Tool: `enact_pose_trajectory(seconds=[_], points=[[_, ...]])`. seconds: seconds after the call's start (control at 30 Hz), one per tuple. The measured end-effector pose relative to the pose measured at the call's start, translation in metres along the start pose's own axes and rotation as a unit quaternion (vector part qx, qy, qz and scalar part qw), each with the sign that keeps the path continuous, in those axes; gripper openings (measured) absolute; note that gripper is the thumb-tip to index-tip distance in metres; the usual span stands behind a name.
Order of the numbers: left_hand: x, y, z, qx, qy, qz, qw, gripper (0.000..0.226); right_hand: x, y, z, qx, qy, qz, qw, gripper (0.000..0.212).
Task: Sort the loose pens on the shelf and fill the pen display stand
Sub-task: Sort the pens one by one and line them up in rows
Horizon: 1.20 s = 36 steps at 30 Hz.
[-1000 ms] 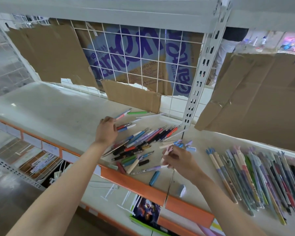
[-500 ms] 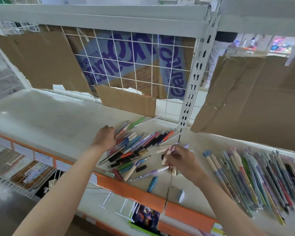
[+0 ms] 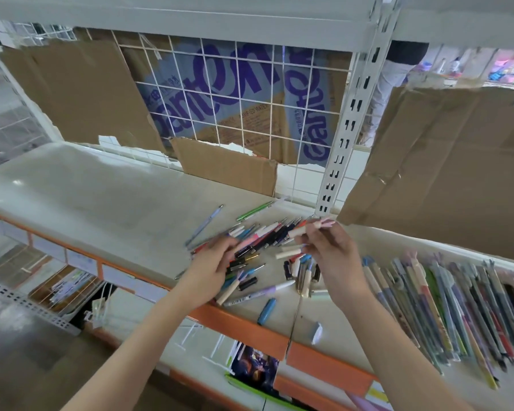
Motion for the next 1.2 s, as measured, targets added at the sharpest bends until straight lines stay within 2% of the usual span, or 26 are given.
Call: enact_pose_trajectory(seconds=[0.27, 0.43, 0.57, 0.63, 0.7, 0.77, 0.8, 0.9, 0.97, 1.07, 1.13, 1.2], points=[[0.016, -0.006, 0.007, -0.022, -0.028, 0.035, 0.999, 0.021, -0.013, -0.004, 0.003, 0.001, 0.035, 0.041, 0.999, 0.009], [0.013, -0.004, 0.008, -0.019, -0.015, 0.043, 0.999, 0.022, -0.017, -0.002, 0.003, 0.018, 0.052, 0.035, 0.998, 0.009], [0.024, -0.008, 0.006, -0.037, -0.038, 0.072, 0.996, 0.024, -0.007, -0.015, 0.004, -0.04, 0.004, 0.076, 0.996, 0.007], [0.028, -0.01, 0.001, -0.042, -0.02, 0.097, 0.994, 0.032, -0.001, -0.022, 0.007, -0.036, -0.015, 0.061, 0.997, 0.01], [0.027, -0.015, -0.002, -0.065, 0.028, 0.214, 0.974, 0.036, -0.001, -0.024, 0.007, -0.03, -0.015, 0.041, 0.999, 0.015], [0.028, -0.024, 0.0, -0.099, 0.071, 0.384, 0.915, 0.028, -0.005, -0.026, 0.007, -0.038, -0.013, 0.046, 0.998, 0.016], [0.03, -0.029, 0.001, -0.108, 0.085, 0.435, 0.89, 0.027, -0.006, -0.026, 0.007, -0.041, -0.014, 0.057, 0.997, 0.014], [0.039, -0.04, 0.001, -0.133, 0.099, 0.486, 0.858, 0.028, -0.008, -0.026, 0.006, -0.039, -0.025, 0.085, 0.995, 0.01], [0.043, -0.036, -0.005, -0.14, 0.09, 0.449, 0.878, 0.03, -0.015, -0.025, 0.004, -0.046, -0.016, 0.083, 0.995, 0.006], [0.038, -0.02, -0.013, -0.102, 0.076, 0.229, 0.965, 0.028, -0.024, -0.012, -0.002, -0.031, 0.001, 0.122, 0.992, 0.012], [0.027, -0.015, -0.012, -0.063, 0.072, 0.05, 0.994, 0.018, -0.026, 0.008, -0.005, 0.001, 0.001, 0.274, 0.962, 0.006], [0.014, -0.016, -0.006, -0.045, 0.074, -0.002, 0.996, 0.008, -0.02, 0.032, -0.001, 0.018, -0.02, 0.434, 0.9, 0.011]])
Point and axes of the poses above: each hand's wrist, its own z-axis away from the middle knuckle, its own y-axis out of the back of the hand, x = y × z, the point moved 4 cm from there along -z, towards the middle knuckle, and after that the axes turned 13 degrees about -x, right-handed, at the moved point
